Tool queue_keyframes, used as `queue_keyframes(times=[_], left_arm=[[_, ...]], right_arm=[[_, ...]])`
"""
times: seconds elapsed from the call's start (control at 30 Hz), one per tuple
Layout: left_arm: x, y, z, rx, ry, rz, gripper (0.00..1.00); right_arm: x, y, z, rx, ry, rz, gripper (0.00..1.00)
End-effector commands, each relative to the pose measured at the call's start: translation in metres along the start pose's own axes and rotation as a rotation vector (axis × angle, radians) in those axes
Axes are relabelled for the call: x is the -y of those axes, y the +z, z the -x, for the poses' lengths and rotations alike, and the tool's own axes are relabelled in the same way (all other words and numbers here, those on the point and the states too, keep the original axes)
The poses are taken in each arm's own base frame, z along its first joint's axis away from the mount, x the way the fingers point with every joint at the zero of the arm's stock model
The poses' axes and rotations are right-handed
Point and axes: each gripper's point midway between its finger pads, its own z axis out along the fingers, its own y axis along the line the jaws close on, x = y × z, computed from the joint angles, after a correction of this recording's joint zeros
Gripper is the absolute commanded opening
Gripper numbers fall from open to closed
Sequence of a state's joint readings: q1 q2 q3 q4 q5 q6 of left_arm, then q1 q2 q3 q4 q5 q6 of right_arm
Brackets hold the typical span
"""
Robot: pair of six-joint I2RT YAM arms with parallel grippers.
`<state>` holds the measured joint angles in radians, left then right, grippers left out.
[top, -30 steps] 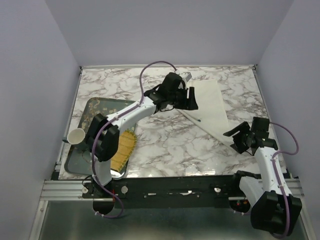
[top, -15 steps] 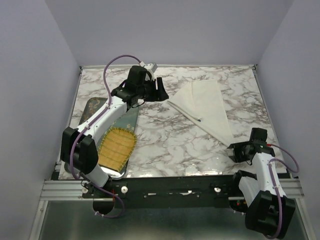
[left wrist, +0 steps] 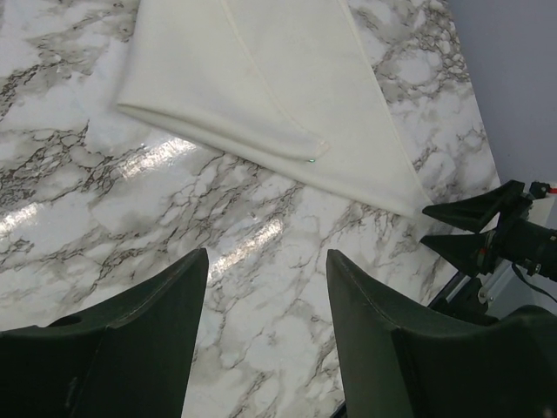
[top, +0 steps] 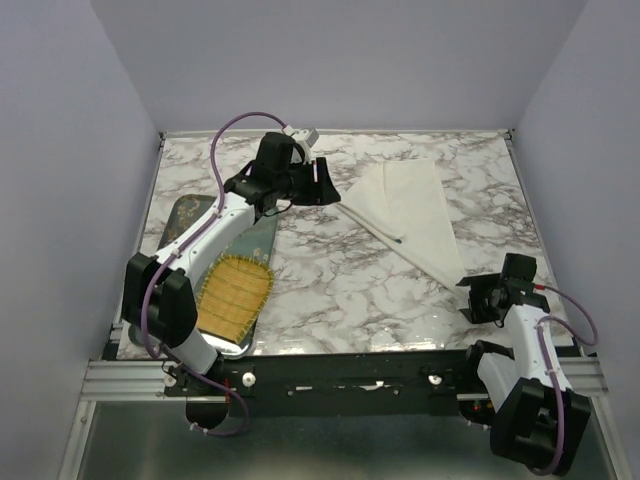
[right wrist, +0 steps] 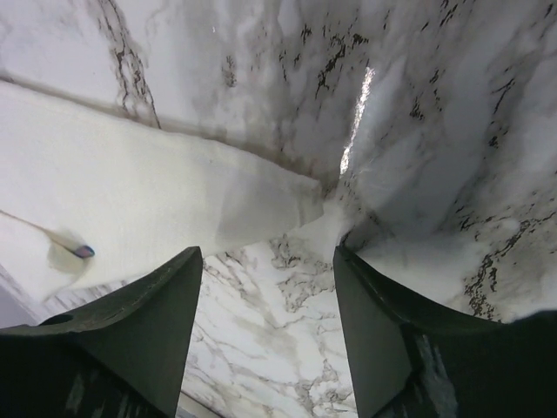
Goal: Fold the napkin, place the utensils inside, and roll it up
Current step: Fold the napkin
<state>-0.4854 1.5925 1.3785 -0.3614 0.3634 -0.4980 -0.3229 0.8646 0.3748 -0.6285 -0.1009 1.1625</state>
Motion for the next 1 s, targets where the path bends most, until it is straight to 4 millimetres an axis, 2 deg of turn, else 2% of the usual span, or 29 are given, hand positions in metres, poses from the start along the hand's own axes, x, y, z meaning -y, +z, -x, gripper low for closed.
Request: queue_keyframes(times=[0.0,0.17,0.57,0.63,0.7,0.8,0.97], left_arm=[[0.003,0.007,-0.006,-0.028,-0.008,-0.046,0.65],[0.001,0.005,-0.004,-0.023,-0.011,-0.045,0.65],[-0.005,0.003,-0.001,-0.013,-0.02,-0.037,0.64],[-0.005,0.003,-0.001,-0.014,-0.02,-0.037,0.64],[-0.005,0.002,0.001,-0.011,-0.022,-0.037,0.64],[-0.006,0.003,0.0,-0.014,-0.024,-0.038,0.64],[-0.003,0.004,0.0,-0.015,-0.029,-0.051,0.64]], right_arm=[[-0.003,-0.006,0.011,0.055,-0.001,0.007,0.7],[0.003,0.0,0.024,0.101,0.03,-0.042,0.65],[0.01,0.019,0.024,0.09,0.093,-0.057,0.53],[0.011,0.019,0.025,0.096,0.098,-0.059,0.48],[0.012,0.019,0.026,0.103,0.096,-0.057,0.36],[0.008,0.016,0.024,0.096,0.086,-0.036,0.24],[0.003,0.01,0.023,0.083,0.043,-0.016,0.22]])
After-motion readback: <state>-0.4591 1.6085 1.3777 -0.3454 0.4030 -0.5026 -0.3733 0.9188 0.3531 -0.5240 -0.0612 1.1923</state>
